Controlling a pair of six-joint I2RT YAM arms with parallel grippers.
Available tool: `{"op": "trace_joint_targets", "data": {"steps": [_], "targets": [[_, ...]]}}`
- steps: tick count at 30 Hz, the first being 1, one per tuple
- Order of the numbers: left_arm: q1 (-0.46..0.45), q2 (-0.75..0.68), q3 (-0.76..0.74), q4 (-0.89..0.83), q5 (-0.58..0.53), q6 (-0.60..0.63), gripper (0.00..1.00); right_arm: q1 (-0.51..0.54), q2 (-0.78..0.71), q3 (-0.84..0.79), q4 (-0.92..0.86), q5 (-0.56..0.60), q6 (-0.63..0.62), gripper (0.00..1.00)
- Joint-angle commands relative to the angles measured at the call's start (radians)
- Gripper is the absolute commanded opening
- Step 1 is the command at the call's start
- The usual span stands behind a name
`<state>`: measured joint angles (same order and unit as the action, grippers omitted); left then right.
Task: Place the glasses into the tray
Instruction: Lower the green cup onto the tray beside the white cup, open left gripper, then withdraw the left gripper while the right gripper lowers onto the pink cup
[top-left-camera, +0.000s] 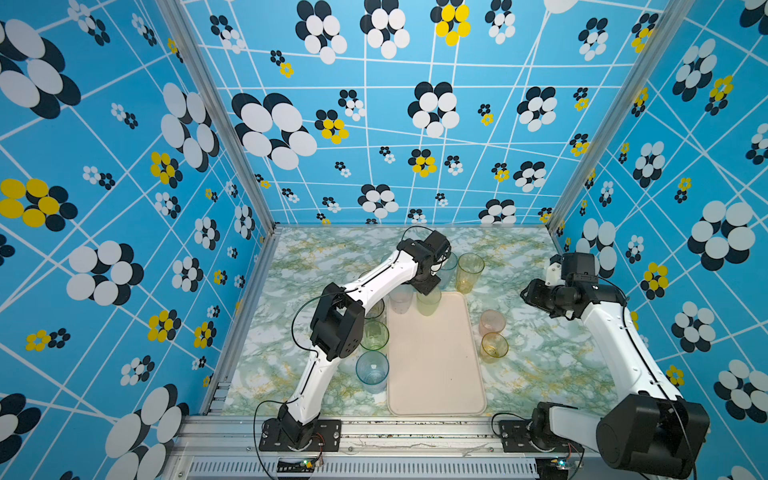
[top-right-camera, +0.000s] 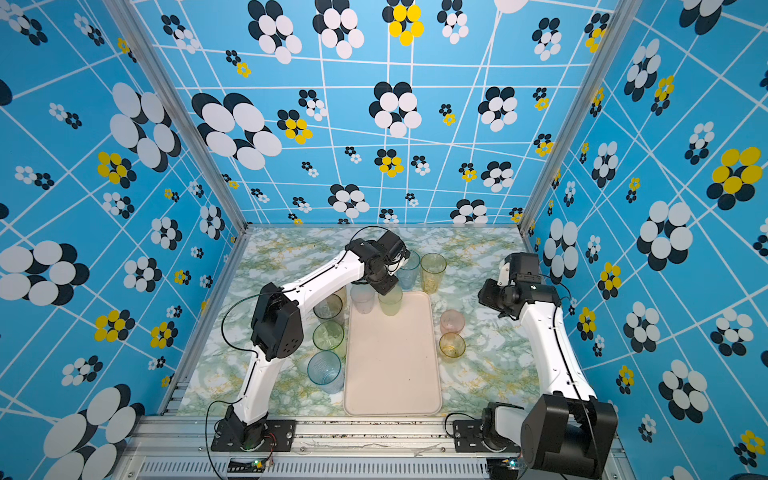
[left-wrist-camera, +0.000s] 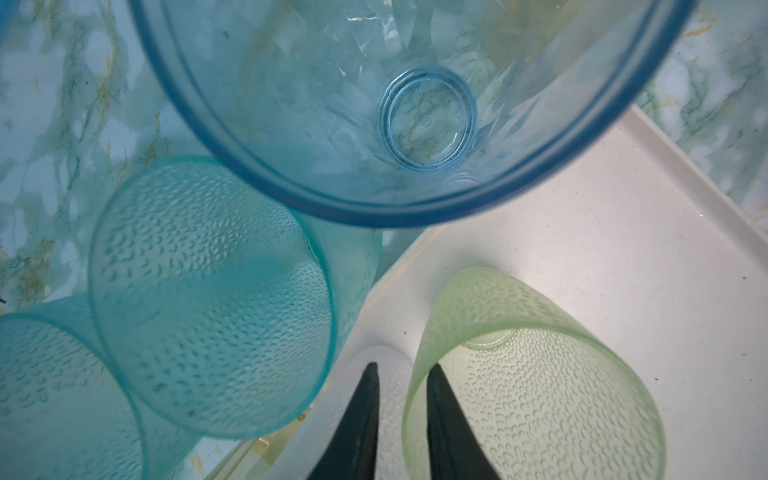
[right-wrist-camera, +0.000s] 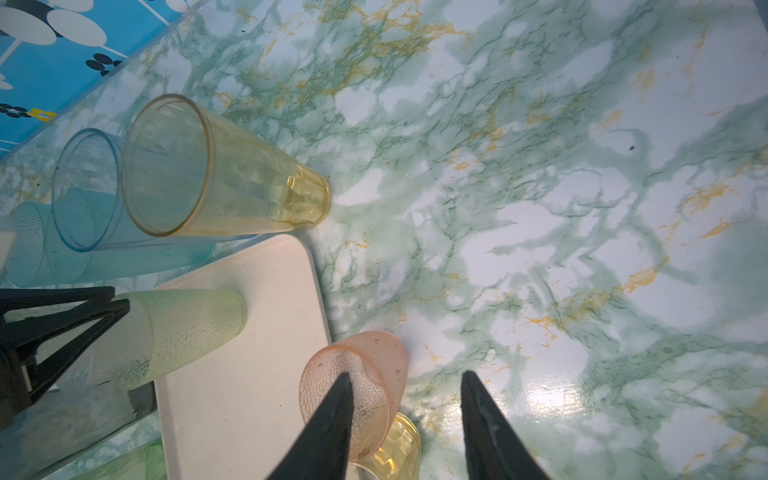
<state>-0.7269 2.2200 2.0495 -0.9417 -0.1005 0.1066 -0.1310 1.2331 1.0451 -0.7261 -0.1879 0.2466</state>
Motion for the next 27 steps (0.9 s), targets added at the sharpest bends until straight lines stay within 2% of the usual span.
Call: {"op": "trace_joint_targets", "data": {"steps": [1,16,22,27], "targets": [[0.004,-0.057,-0.023,0.017,-0.03,0.019,0.23,0.008,-0.017,0.0,-0.022,0.018,-0.012,0.45],[-0.018,-0.14,-0.073,0.049,-0.025,0.02,0.24,0.014,-0.025,0.003,-0.039,0.018,-0.012,0.45],[-0.022,-0.27,-0.157,0.097,-0.018,0.005,0.24,0.02,-0.033,0.0,-0.054,0.026,-0.013,0.45],[-0.021,-0.443,-0.273,0.172,-0.02,-0.033,0.24,0.053,-0.059,-0.005,-0.103,0.067,-0.011,0.45]]}}
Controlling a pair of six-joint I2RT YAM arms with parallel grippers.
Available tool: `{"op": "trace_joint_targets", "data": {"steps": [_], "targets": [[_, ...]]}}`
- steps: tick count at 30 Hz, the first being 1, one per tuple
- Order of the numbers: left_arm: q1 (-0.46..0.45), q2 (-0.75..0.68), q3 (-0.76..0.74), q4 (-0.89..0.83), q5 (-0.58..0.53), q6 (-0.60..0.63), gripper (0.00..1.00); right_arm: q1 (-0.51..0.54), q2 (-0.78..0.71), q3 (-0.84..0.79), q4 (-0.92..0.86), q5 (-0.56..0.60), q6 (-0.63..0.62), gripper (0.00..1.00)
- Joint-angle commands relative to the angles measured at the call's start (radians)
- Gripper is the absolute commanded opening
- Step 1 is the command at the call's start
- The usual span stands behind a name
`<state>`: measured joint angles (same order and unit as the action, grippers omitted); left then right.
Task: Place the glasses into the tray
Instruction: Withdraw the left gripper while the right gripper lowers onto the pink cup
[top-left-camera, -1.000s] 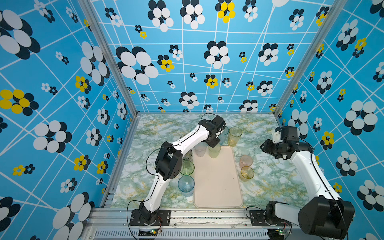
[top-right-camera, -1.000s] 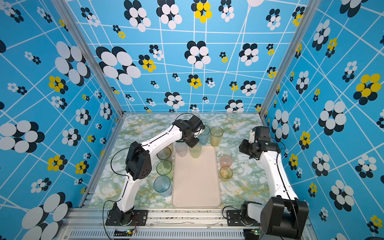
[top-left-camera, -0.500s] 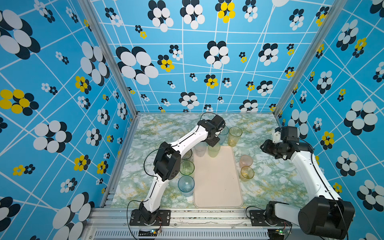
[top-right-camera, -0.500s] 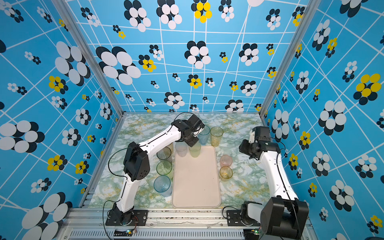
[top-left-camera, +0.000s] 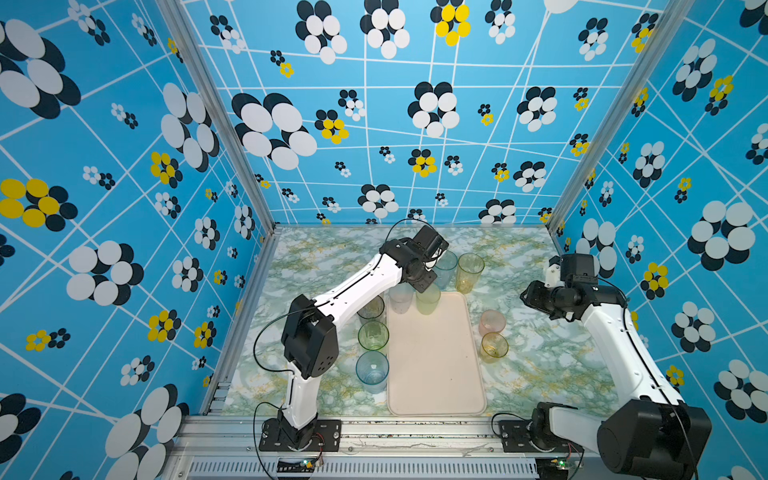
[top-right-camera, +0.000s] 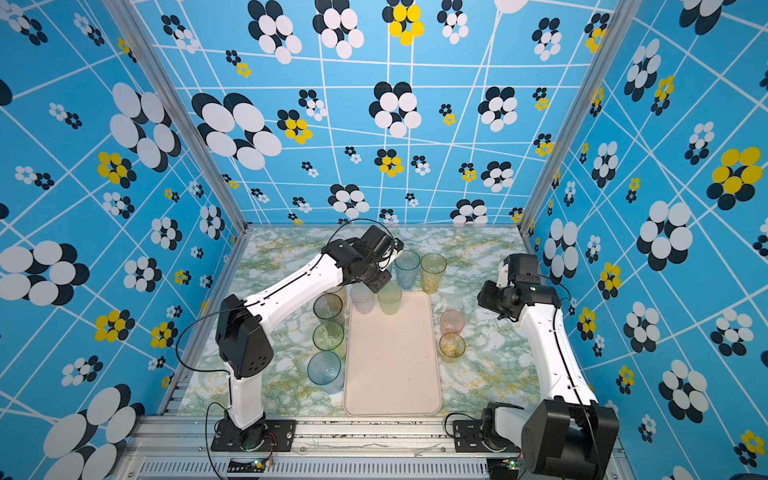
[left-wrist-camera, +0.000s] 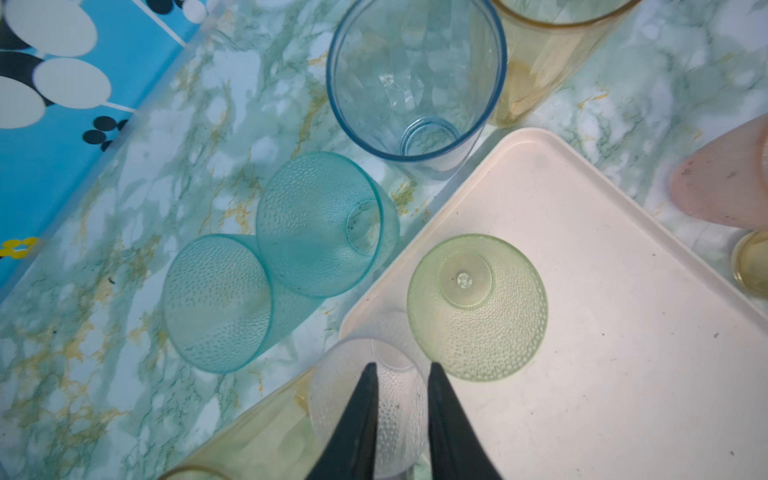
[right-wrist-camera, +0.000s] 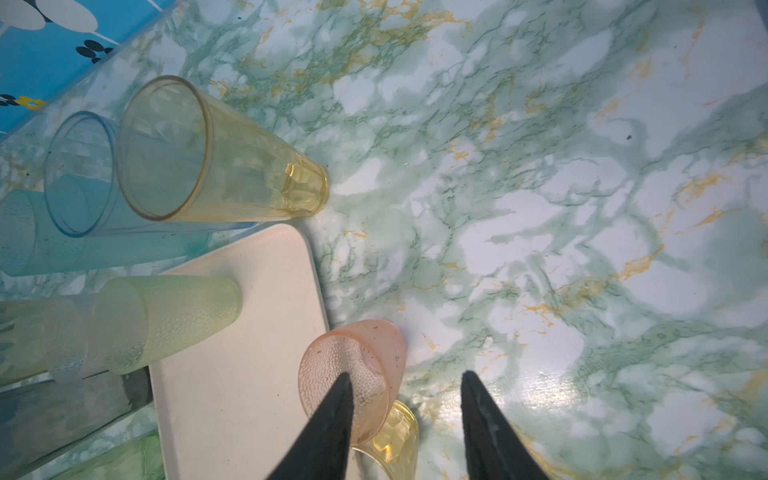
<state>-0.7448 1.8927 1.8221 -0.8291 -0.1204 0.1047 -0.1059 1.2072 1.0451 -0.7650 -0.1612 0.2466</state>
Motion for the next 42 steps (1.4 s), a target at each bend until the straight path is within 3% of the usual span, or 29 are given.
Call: {"op": "trace_joint_targets", "data": {"steps": [1,5,11,18,23,42], "targets": [[-0.002,-0.15,-0.07,0.073,-0.003,-0.039,0.24,0.035,-0.042,-0.008,-0.075,0.048,-0.01,0.44],[0.028,-0.286,-0.175,0.113,-0.015,-0.087,0.24,0.054,-0.062,-0.022,-0.131,0.067,-0.005,0.41],[0.18,-0.46,-0.351,0.182,0.083,-0.171,0.25,0.075,-0.027,-0.058,-0.114,0.011,0.021,0.29],[0.322,-0.554,-0.494,0.212,0.095,-0.194,0.24,0.119,0.046,-0.062,-0.06,-0.002,0.058,0.25],[0.405,-0.575,-0.598,0.273,0.168,-0.23,0.24,0.144,0.095,-0.061,-0.045,0.023,0.071,0.25],[0.476,-0.564,-0.673,0.319,0.231,-0.231,0.24,0.172,0.208,-0.068,-0.021,0.057,0.082,0.23]]}}
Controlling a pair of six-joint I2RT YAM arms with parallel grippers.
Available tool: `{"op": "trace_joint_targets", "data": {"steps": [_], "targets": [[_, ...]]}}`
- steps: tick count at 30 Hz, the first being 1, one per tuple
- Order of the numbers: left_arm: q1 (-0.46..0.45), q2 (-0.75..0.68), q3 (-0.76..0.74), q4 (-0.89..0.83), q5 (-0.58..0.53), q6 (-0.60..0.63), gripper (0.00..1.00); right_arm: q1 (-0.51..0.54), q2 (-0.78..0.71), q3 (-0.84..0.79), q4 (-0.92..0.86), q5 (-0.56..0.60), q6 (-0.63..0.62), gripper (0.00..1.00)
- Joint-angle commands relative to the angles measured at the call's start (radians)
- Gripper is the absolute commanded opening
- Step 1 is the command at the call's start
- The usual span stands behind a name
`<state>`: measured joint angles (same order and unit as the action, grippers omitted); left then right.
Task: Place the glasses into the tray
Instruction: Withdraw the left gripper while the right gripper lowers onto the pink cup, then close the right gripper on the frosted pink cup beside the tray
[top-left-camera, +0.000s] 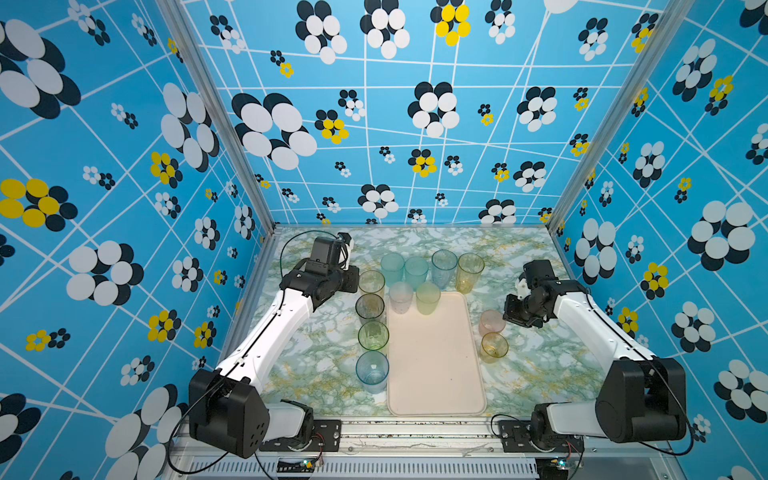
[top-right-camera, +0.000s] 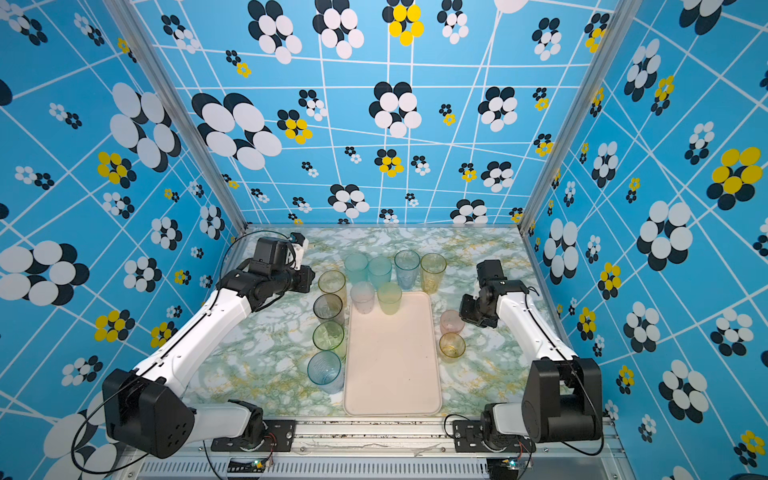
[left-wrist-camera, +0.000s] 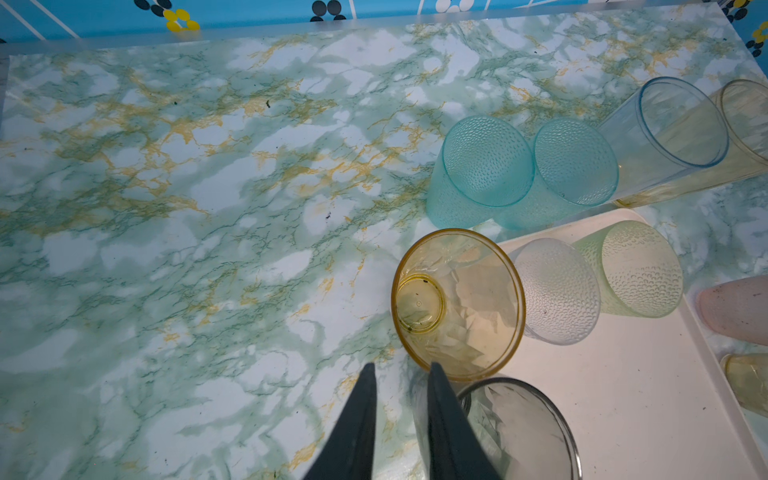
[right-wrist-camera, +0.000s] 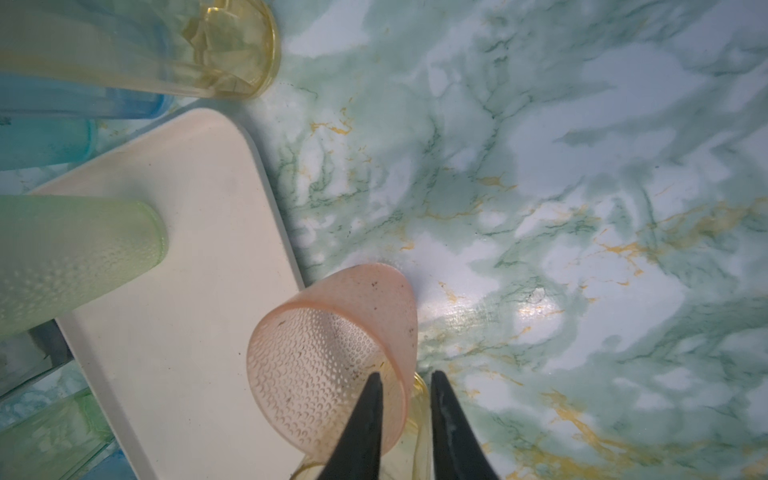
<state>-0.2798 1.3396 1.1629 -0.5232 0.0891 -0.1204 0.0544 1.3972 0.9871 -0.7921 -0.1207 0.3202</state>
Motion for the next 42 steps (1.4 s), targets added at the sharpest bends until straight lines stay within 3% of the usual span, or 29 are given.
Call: {"op": "trace_joint_targets", "data": {"steps": [1,16,28,42], "targets": [[0.014,-0.012,-0.015,0.015,0.023,-0.007,0.24,0.016,0.025,-0.008,0.008,0.016,0.008,0.23],[0.029,0.007,-0.021,0.026,0.046,-0.005,0.24,0.044,0.069,-0.002,0.008,0.054,0.013,0.19],[0.031,0.017,-0.021,0.026,0.054,-0.002,0.24,0.053,0.079,0.006,0.007,0.086,0.013,0.07],[0.032,0.026,-0.024,0.022,0.027,0.004,0.24,0.135,0.011,0.144,-0.064,0.204,-0.022,0.02]]}}
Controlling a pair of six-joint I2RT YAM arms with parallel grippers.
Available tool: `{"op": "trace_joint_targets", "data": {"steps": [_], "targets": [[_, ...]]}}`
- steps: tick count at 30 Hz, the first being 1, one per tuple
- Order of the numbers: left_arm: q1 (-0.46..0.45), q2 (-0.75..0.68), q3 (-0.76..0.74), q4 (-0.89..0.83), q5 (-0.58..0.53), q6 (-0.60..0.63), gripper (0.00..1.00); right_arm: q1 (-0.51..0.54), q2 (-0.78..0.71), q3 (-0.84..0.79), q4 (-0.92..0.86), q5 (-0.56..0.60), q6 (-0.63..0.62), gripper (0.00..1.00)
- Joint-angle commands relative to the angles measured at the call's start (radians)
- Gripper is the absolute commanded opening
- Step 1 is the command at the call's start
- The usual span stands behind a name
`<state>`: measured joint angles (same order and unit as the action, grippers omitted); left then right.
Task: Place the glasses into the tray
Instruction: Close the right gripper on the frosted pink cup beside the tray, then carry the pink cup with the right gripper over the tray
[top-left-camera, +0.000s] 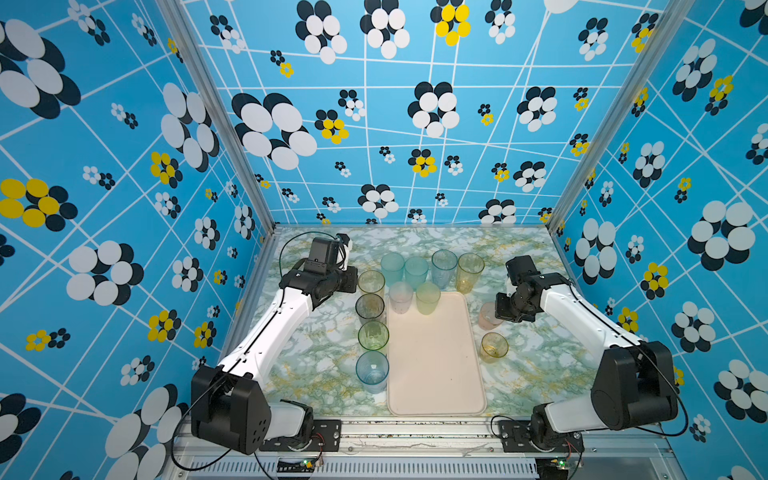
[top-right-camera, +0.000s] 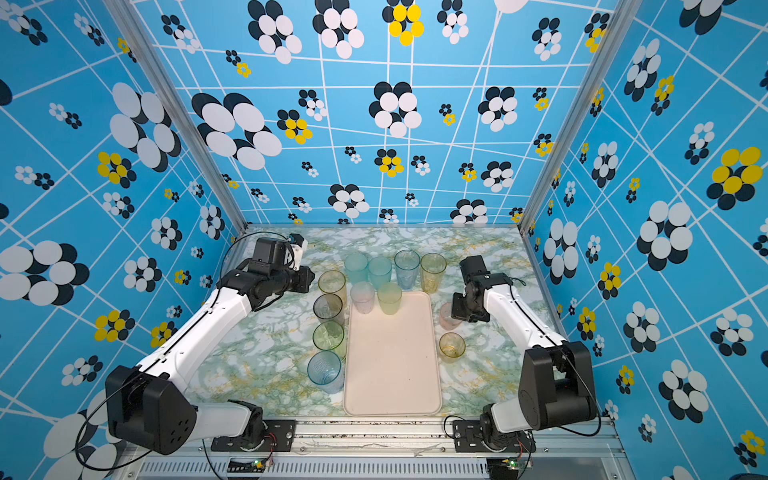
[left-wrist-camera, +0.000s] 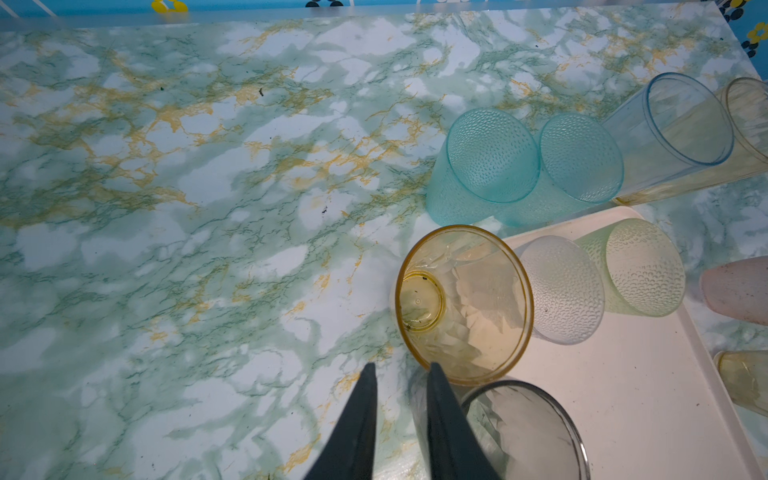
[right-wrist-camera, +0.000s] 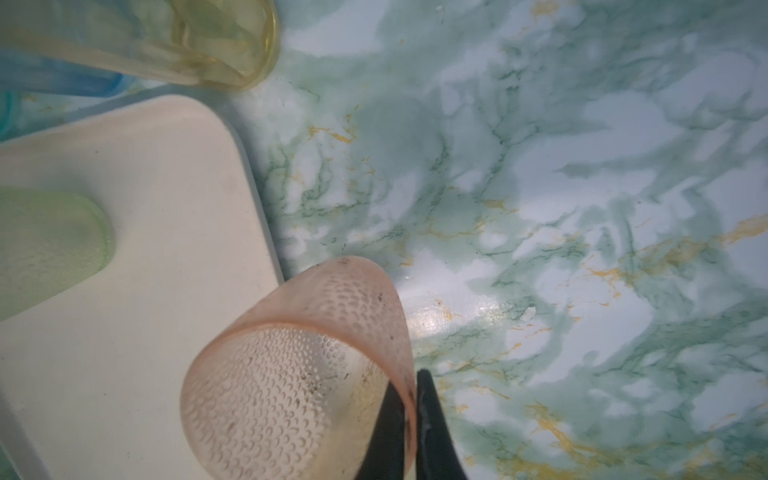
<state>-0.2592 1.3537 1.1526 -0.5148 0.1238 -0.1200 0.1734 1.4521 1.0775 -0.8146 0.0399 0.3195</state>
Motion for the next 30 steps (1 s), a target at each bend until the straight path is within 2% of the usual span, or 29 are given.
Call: {"op": "trace_joint_targets", "data": {"steps": [1,7,15,30], "targets": [[0.011,0.014,-0.013,0.012,-0.012,0.003,0.24,0.024,-0.047,0.07,-0.049,0.048,-0.025,0.02],[0.011,0.013,-0.018,0.025,-0.004,-0.003,0.24,0.115,-0.016,0.161,-0.096,0.077,-0.031,0.02],[0.011,0.007,-0.017,0.024,-0.002,-0.004,0.24,0.22,0.122,0.258,-0.095,0.09,-0.033,0.02],[0.012,0.008,-0.013,0.007,-0.001,0.005,0.25,0.244,0.315,0.373,-0.074,0.076,-0.046,0.02]]}}
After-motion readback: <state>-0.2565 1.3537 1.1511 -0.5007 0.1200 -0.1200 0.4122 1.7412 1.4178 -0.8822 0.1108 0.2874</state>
